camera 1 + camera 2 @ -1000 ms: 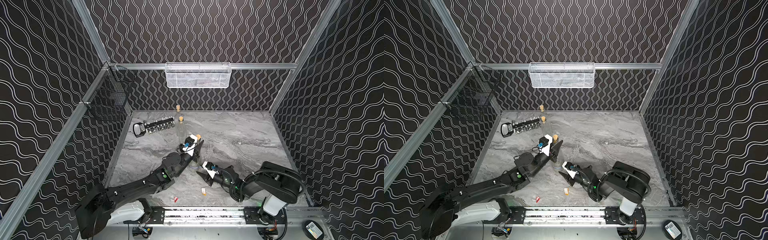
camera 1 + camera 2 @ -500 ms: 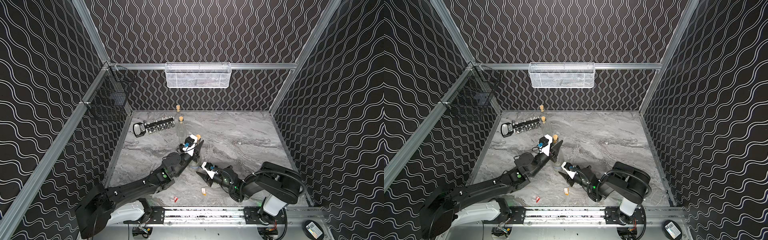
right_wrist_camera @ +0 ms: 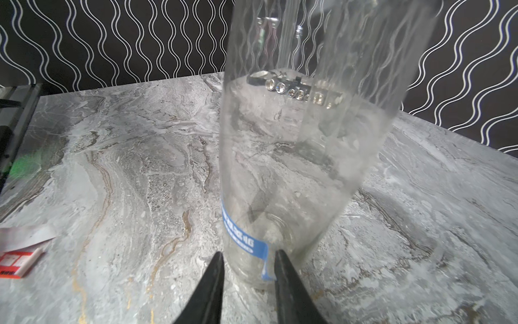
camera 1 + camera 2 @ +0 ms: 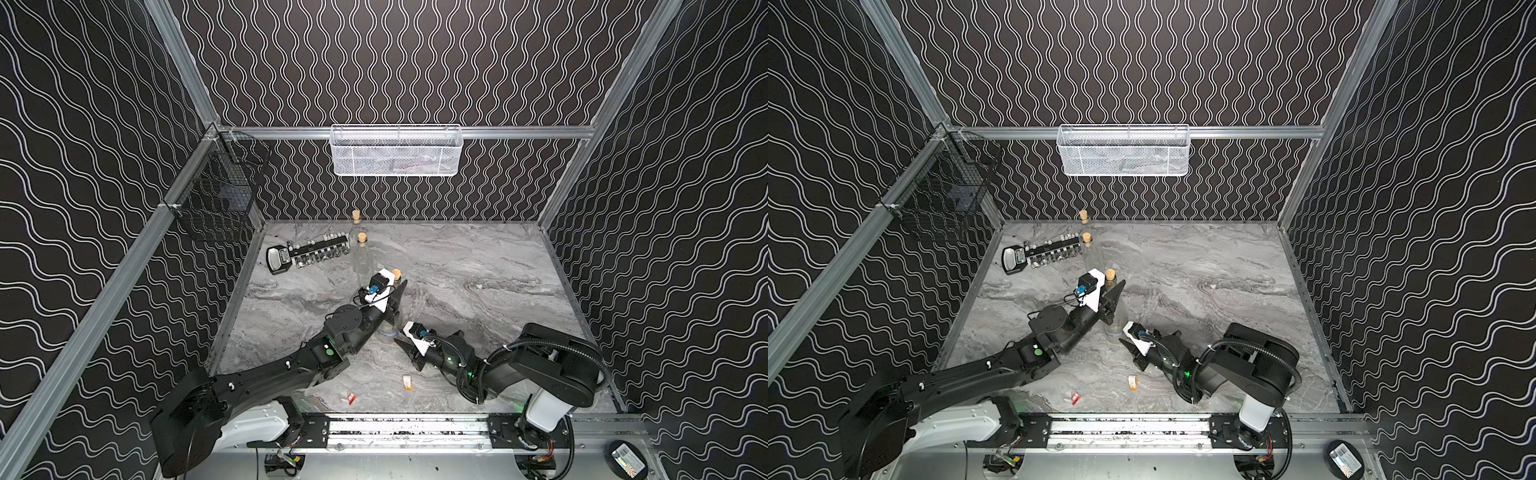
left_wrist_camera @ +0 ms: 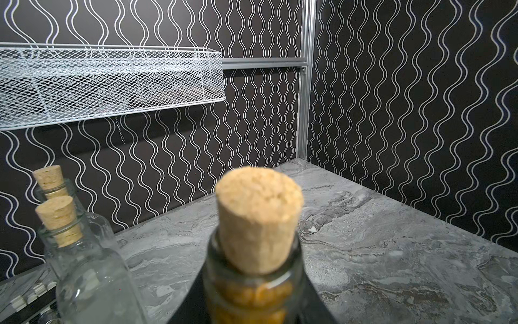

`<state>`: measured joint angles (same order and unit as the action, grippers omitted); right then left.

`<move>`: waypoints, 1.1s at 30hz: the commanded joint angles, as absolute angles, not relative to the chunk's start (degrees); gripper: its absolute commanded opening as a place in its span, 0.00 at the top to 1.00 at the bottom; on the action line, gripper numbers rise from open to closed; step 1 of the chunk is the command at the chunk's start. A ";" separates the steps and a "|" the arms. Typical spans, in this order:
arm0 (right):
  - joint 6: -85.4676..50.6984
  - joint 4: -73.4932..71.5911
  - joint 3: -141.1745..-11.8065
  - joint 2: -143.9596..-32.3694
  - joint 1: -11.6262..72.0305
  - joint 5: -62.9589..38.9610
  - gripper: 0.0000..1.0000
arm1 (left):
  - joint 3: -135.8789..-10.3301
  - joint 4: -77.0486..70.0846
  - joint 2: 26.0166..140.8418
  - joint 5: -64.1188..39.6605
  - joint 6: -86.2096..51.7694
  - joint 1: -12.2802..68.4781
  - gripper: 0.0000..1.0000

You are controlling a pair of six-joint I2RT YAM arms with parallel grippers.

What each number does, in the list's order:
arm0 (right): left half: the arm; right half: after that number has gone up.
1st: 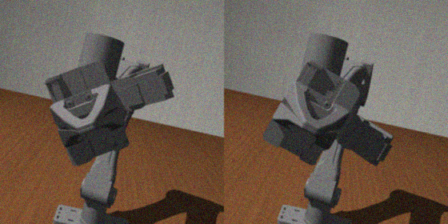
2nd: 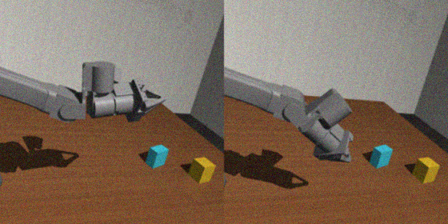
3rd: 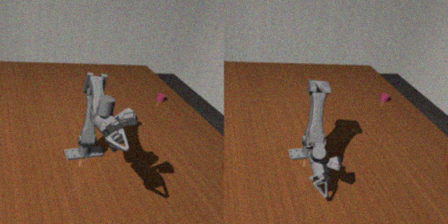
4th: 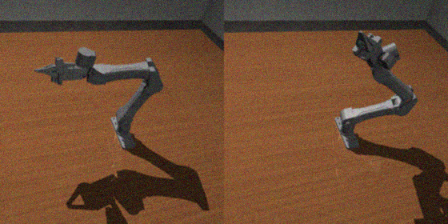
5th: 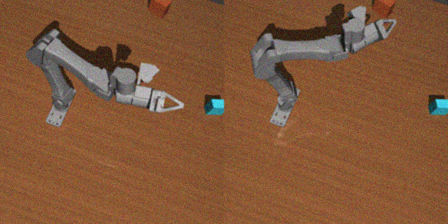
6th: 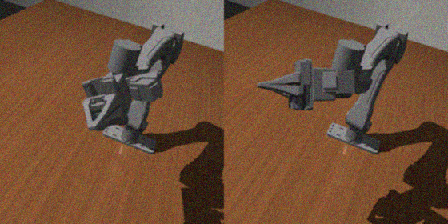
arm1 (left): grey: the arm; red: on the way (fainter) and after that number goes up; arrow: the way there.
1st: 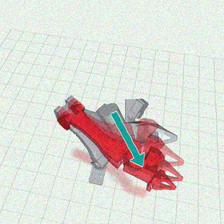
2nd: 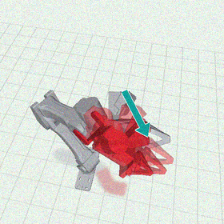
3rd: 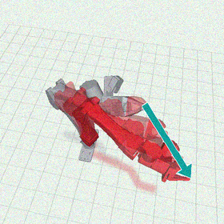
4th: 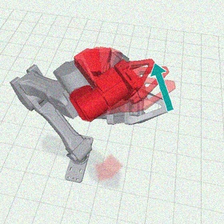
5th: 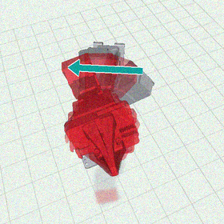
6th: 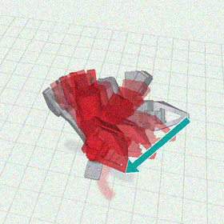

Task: Remove the label from the bottle
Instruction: Tear open the label from the bottle.

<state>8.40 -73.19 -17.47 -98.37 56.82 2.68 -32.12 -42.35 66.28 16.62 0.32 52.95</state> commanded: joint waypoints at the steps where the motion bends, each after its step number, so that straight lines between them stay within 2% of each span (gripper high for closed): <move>1: 8.59 -74.59 -18.19 -98.35 56.79 2.56 0.71 | -31.64 -31.29 66.82 13.14 -3.13 53.27 1.00; 9: 8.35 -74.54 -18.30 -98.67 56.87 2.57 0.73 | -31.68 -31.29 66.76 13.20 -3.10 53.26 1.00; 19: 8.44 -73.24 -18.90 -98.48 56.87 3.19 0.84 | -31.72 -31.47 66.85 13.10 -3.17 53.31 1.00; 29: 8.44 -72.86 -19.03 -98.22 56.87 3.64 0.88 | -31.79 -31.60 66.88 13.10 -3.34 53.27 1.00; 33: 8.35 -72.55 -18.91 -97.83 56.87 3.77 0.92 | -31.71 -31.64 66.77 13.52 -3.40 53.26 1.00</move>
<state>8.40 -70.74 -18.35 -98.26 56.84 3.64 -32.23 -42.15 66.28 16.64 0.34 52.95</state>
